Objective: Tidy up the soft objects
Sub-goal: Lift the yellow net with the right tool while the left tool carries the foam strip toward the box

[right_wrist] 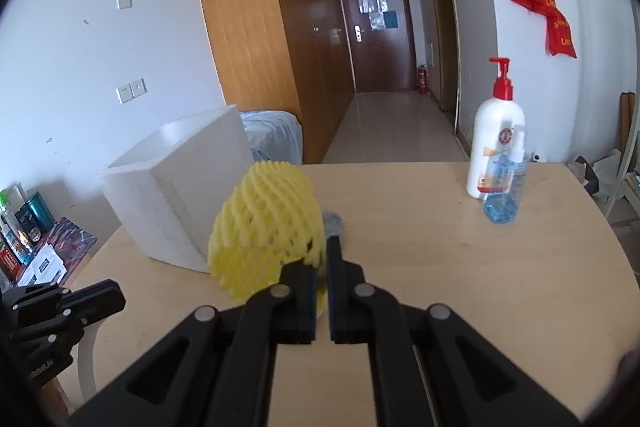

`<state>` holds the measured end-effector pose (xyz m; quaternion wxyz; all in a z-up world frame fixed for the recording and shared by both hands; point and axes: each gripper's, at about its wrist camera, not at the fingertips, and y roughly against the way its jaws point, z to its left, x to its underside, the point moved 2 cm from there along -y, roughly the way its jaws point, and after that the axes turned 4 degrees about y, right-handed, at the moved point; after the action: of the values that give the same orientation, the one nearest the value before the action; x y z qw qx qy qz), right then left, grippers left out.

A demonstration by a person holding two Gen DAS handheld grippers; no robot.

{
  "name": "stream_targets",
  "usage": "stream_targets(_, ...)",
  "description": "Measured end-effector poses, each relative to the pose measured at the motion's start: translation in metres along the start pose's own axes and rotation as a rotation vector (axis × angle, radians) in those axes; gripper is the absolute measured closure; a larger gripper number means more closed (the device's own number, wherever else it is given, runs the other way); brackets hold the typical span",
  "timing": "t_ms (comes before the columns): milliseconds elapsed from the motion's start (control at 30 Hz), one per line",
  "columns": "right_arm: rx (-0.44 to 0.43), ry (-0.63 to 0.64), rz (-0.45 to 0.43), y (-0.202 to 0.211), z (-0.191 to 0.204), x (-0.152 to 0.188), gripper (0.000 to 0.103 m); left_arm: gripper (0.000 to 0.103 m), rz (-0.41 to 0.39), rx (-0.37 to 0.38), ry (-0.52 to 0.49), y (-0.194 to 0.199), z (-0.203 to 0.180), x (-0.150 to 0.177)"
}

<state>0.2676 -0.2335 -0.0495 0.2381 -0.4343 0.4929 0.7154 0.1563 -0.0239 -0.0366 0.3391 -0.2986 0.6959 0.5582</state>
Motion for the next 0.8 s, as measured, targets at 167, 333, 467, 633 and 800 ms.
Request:
stream_targets(167, -0.001, 0.000, -0.015, 0.017, 0.005, 0.004, 0.097, 0.097, -0.022, -0.008, 0.007, 0.014, -0.002, 0.001)
stream_targets(333, -0.012, 0.005, -0.036, 0.036, 0.013, 0.007, 0.097, 0.097, -0.053, -0.035, 0.006, 0.030, -0.004, 0.002)
stream_targets(467, -0.025, 0.013, -0.053, 0.051, 0.022, 0.008, 0.097, 0.097, -0.078, -0.064, 0.016, 0.042, -0.004, 0.003)
stream_targets(633, -0.052, 0.028, -0.080, 0.071, 0.036, 0.011, 0.097, 0.097, -0.098, -0.082, 0.020, 0.057, -0.004, 0.005)
stream_targets(800, -0.061, 0.046, -0.100, 0.087, 0.046, 0.011, 0.097, 0.097, -0.140, -0.093, 0.020, 0.078, -0.007, 0.007)
